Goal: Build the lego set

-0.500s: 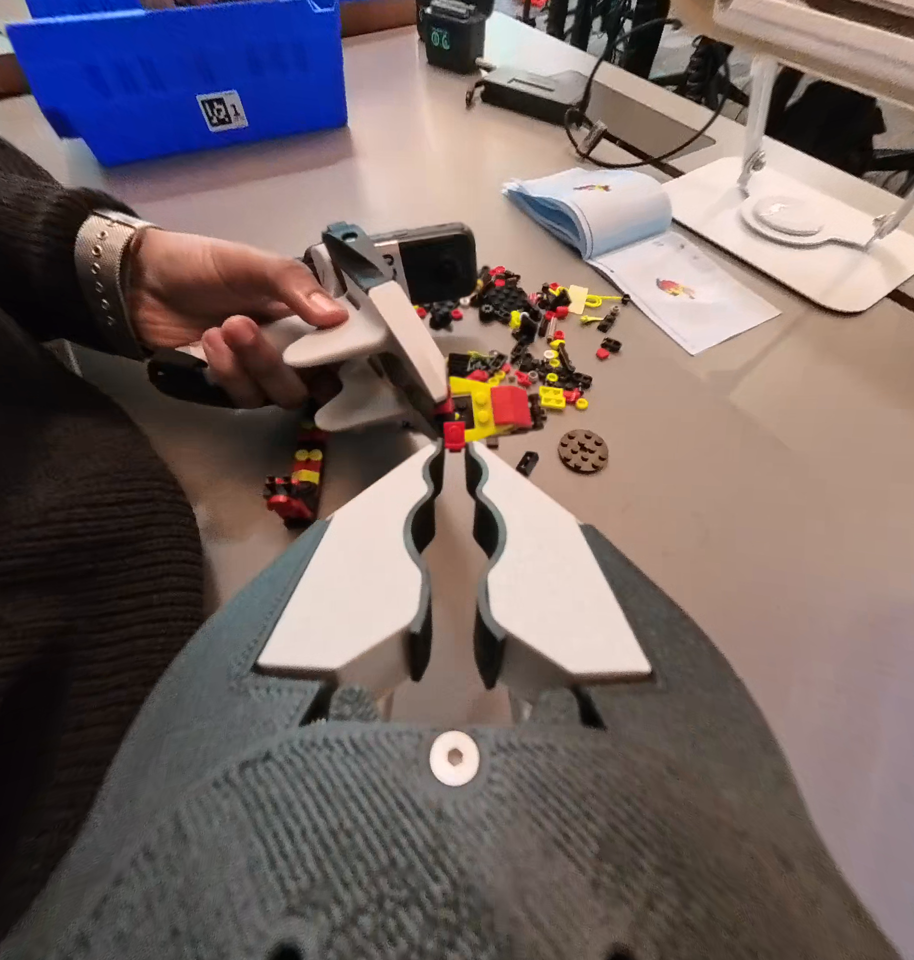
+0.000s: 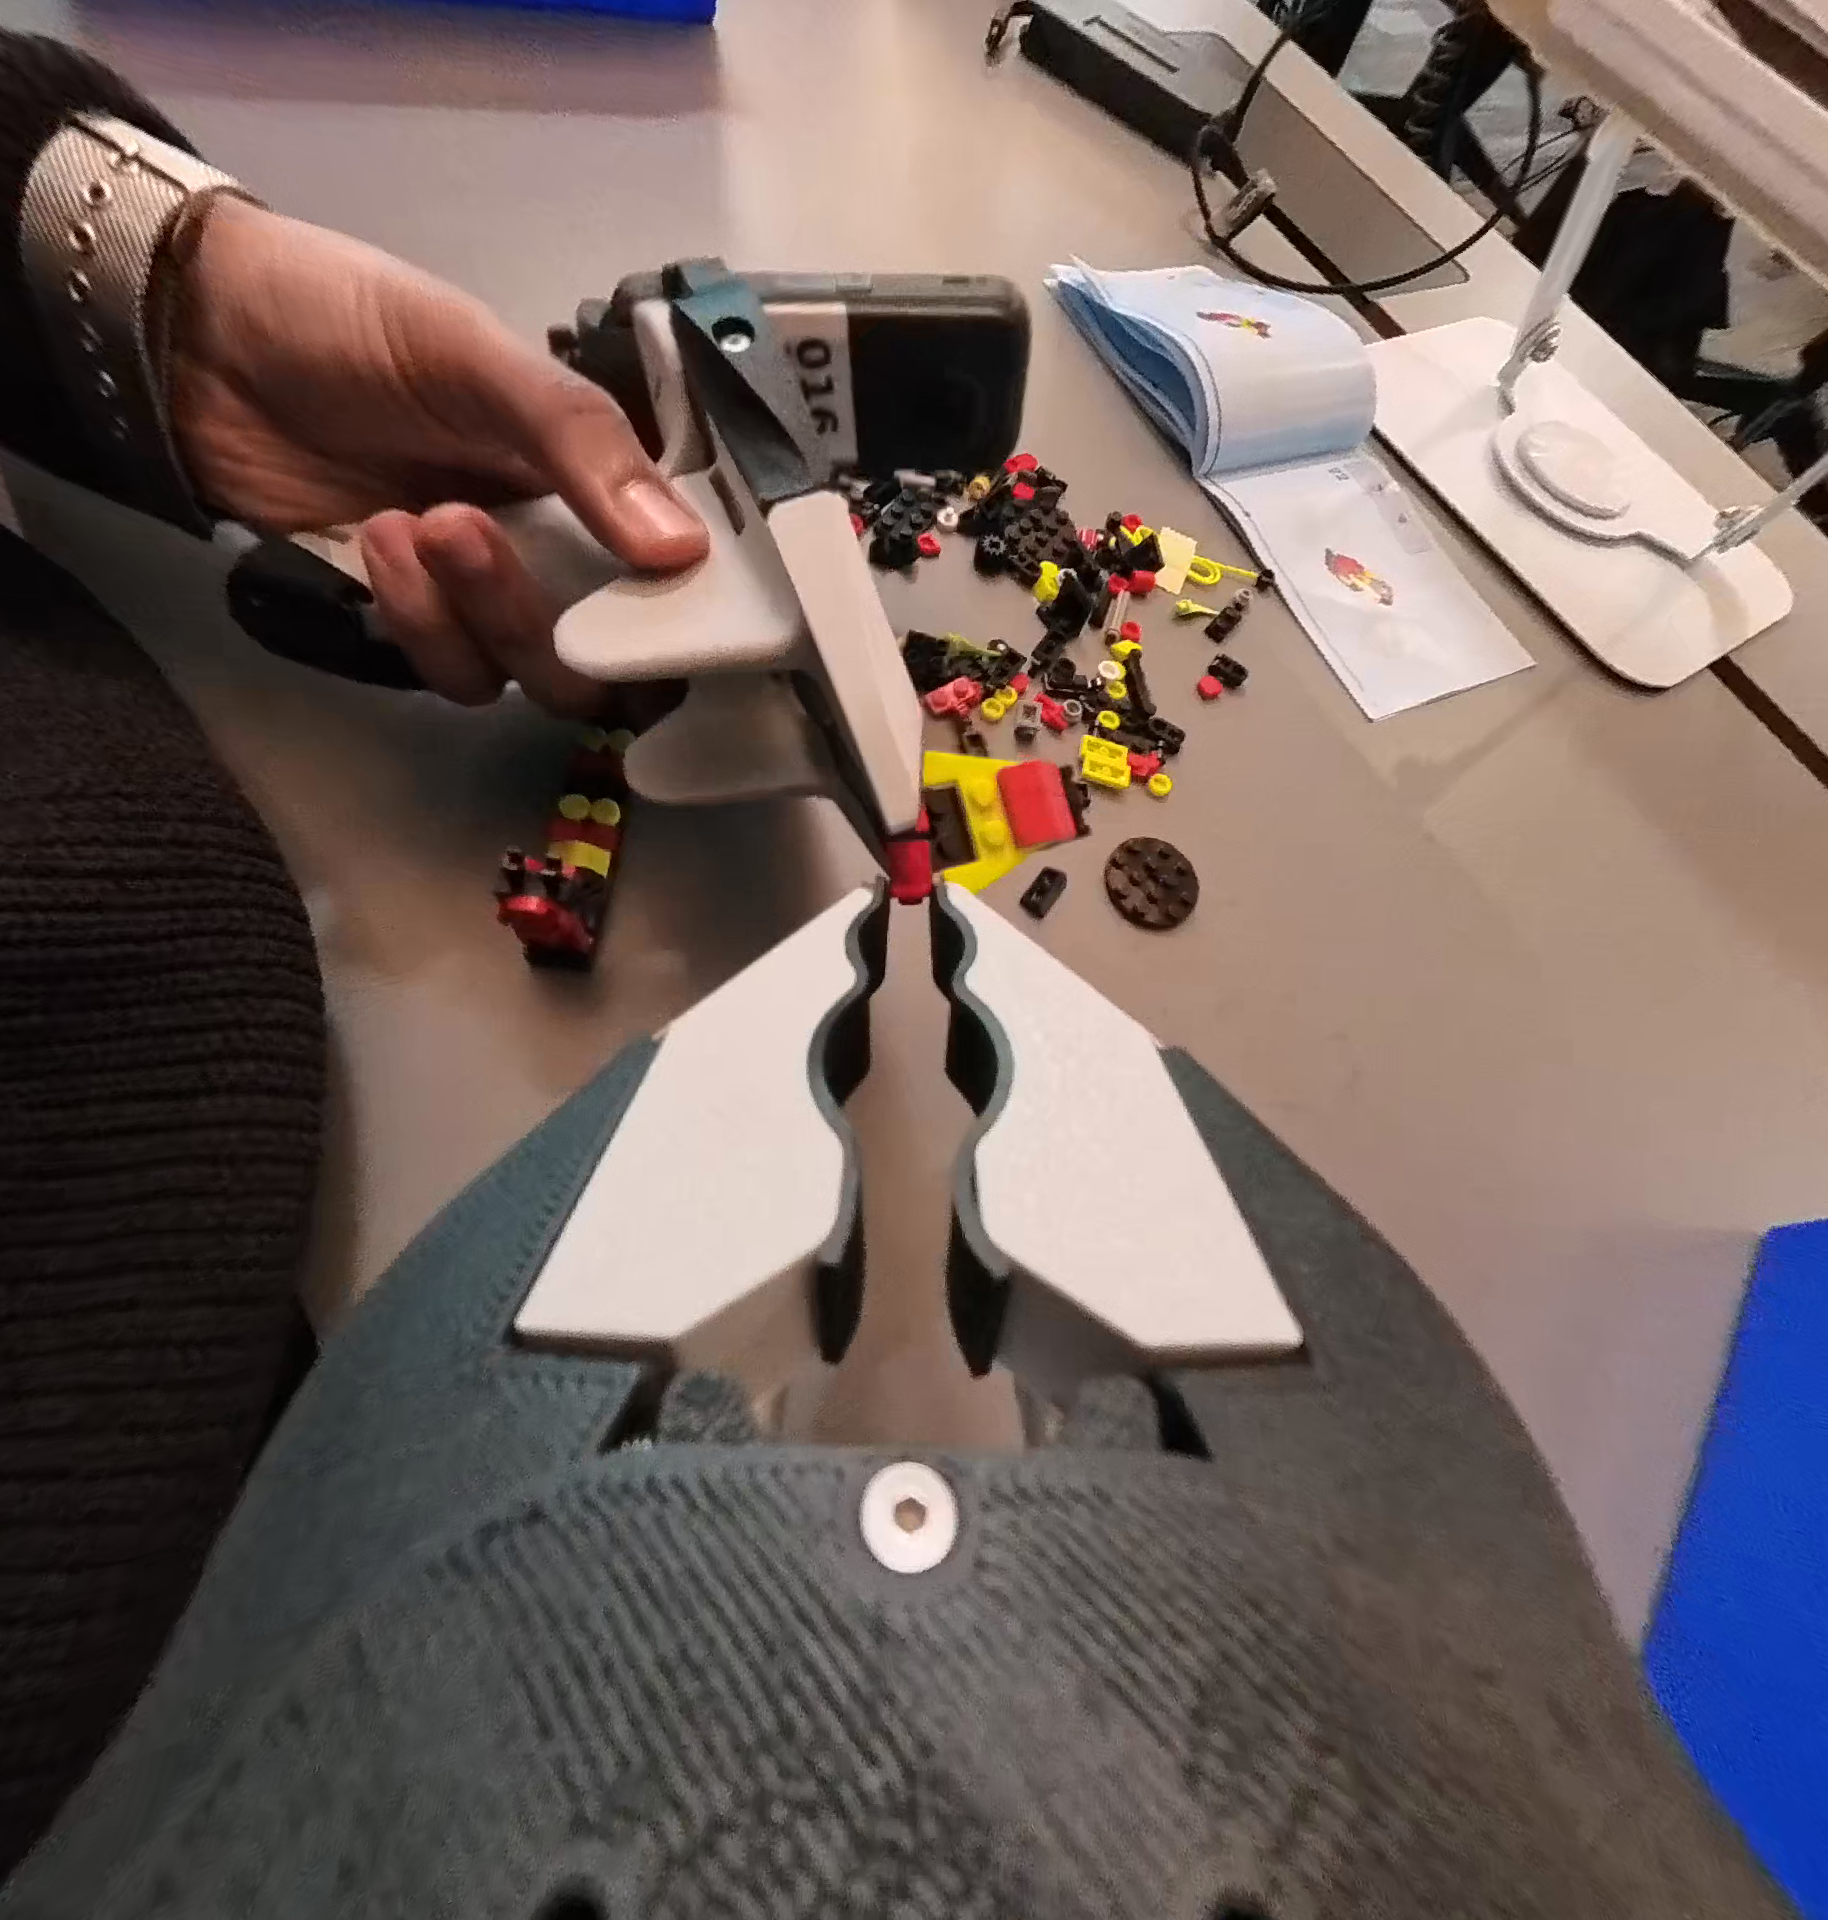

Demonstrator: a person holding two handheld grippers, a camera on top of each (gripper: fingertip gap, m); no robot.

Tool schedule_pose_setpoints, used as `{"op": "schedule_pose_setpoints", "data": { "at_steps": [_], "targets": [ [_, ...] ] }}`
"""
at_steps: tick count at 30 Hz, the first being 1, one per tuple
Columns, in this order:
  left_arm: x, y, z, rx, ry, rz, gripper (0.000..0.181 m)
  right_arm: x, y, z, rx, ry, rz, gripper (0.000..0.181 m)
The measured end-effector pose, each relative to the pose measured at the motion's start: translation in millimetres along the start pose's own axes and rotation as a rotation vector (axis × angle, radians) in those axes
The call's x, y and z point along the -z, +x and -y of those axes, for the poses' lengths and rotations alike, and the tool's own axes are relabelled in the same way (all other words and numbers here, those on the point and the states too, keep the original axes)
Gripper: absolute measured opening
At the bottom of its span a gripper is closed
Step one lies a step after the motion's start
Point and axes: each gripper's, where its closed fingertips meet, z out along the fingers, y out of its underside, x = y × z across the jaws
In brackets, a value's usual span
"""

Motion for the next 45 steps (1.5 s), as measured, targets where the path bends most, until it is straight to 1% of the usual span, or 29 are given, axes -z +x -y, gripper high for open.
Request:
{"op": "schedule_pose_setpoints", "data": {
  "at_steps": [1, 6, 11, 14, 21, 25, 28, 31, 34, 39, 40, 42, 45],
  "targets": [
    [0, -2, -1, -0.033, -0.016, 0.023, 0.016, 0, -1, -1, 0.022, -0.007, -0.001, 0.006],
    [1, -9, -6, -0.158, -0.084, 0.121, 0.015, -4, -5, -6, 0.106, -0.035, -0.006, 0.007],
    [1, -13, -9, -0.205, -0.115, 0.164, 0.015, -5, -6, -9, 0.114, -0.046, 0.009, 0.007],
    [1, -15, -9, -0.224, -0.119, 0.181, 0.015, -6, -6, -10, 0.128, -0.057, 0.005, 0.006],
    [0, -23, -10, -0.273, -0.119, 0.270, 0.016, -9, -6, -18, 0.190, -0.120, -0.025, 0.006],
    [-1, -25, -10, -0.252, -0.101, 0.278, 0.015, -10, -5, -21, 0.191, -0.142, -0.030, 0.006],
    [-2, -30, -10, -0.253, -0.089, 0.315, 0.015, -11, -5, -27, 0.199, -0.183, -0.037, 0.006],
    [-3, -30, -10, -0.265, -0.082, 0.330, 0.015, -11, -5, -27, 0.195, -0.190, -0.042, 0.006],
    [-3, -33, -12, -0.301, -0.093, 0.374, 0.015, -11, -6, -31, 0.162, -0.213, -0.026, 0.006],
    [-2, -40, -14, -0.368, -0.116, 0.457, 0.015, -14, -10, -35, 0.169, -0.246, -0.017, 0.003],
    [-3, -40, -14, -0.378, -0.120, 0.464, 0.015, -15, -11, -36, 0.164, -0.250, -0.007, 0.000],
    [-2, -41, -12, -0.382, -0.123, 0.471, 0.016, -16, -10, -36, 0.153, -0.245, -0.013, 0.000],
    [1, -35, -5, -0.321, -0.087, 0.411, 0.015, -16, -5, -33, 0.136, -0.219, -0.029, 0.000]
  ]
}}
